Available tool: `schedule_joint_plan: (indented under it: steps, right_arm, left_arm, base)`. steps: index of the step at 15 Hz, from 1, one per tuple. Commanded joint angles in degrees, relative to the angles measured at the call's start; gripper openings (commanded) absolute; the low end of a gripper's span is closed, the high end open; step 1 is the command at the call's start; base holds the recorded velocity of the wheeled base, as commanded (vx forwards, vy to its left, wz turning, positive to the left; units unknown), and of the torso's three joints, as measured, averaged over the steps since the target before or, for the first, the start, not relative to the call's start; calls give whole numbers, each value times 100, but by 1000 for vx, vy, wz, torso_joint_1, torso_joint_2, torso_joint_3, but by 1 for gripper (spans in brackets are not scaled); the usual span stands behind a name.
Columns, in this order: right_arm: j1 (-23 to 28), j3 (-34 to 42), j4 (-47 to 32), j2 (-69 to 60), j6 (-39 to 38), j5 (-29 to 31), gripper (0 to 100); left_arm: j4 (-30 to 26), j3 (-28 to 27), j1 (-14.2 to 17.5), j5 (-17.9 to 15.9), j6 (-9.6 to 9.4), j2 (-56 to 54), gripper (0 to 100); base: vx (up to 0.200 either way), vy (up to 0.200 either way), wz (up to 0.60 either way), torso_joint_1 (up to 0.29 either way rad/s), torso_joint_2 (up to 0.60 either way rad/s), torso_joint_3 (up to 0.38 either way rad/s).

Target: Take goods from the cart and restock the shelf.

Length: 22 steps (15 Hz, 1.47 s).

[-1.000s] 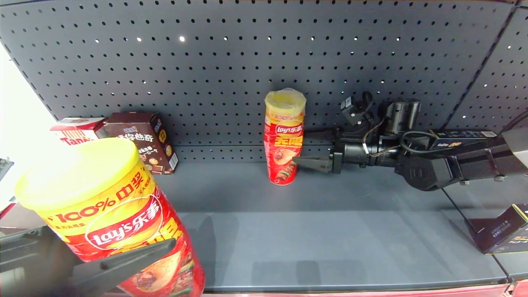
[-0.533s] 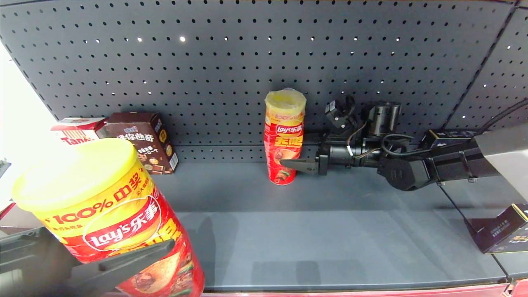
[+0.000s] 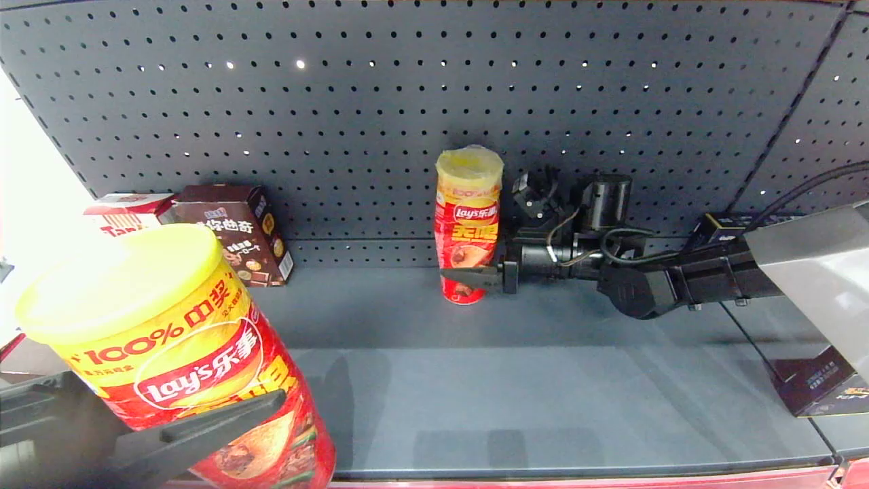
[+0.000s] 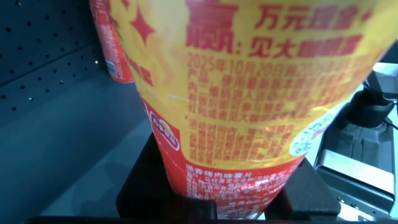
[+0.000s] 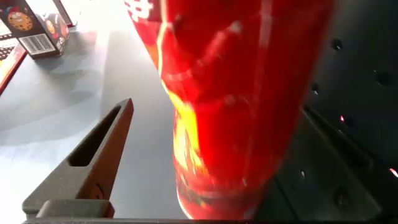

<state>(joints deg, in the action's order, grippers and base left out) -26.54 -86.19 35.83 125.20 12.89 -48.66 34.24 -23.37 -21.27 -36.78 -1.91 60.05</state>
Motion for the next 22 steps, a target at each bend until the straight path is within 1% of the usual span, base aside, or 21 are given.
schedule_joint_plan:
  steps: [1,2,5,11,12,13,18,19,20,22]
  right_arm:
    - [-36,-74,117,154,-5,15,0]
    - [-44,-65,153,154,-5,15,0]
    - [-71,-38,135,119,-5,261,0]
    - [-255,76,144,-127,-14,287,0]
    - [-273,102,144,-197,-14,340,0]
    - [-352,243,144,-408,-23,516,0]
    - [-493,1447,205,-1446,-58,613,0]
    - [-510,2097,487,-1744,-58,621,0]
    - [-519,2493,785,-1885,-58,674,0]
    - [-677,3416,1647,-2166,-199,938,0]
  left_arm:
    - [3,-19,0,13,-2,-2,0]
    - [3,-10,0,13,-2,-2,0]
    - [3,-10,0,22,-2,7,0]
    - [12,-10,0,30,-2,-11,0]
    - [12,-10,0,30,-2,-11,0]
    - [12,-10,0,30,-2,-11,0]
    - [3,8,0,30,-2,-37,0]
    - [3,17,0,30,-2,-37,0]
    - [3,17,0,30,-2,-37,0]
    - [3,25,0,30,-2,-37,0]
  base:
    - [0,0,0,0,0,0]
    - [0,0,0,0,0,0]
    - [0,0,0,0,0,0]
    - [0,0,0,0,0,0]
    - [0,0,0,0,0,0]
    - [0,0,0,0,0,0]
    - [0,0,0,0,0,0]
    - [0,0,0,0,0,0]
    - [0,0,0,0,0,0]
    - [0,0,0,0,0,0]
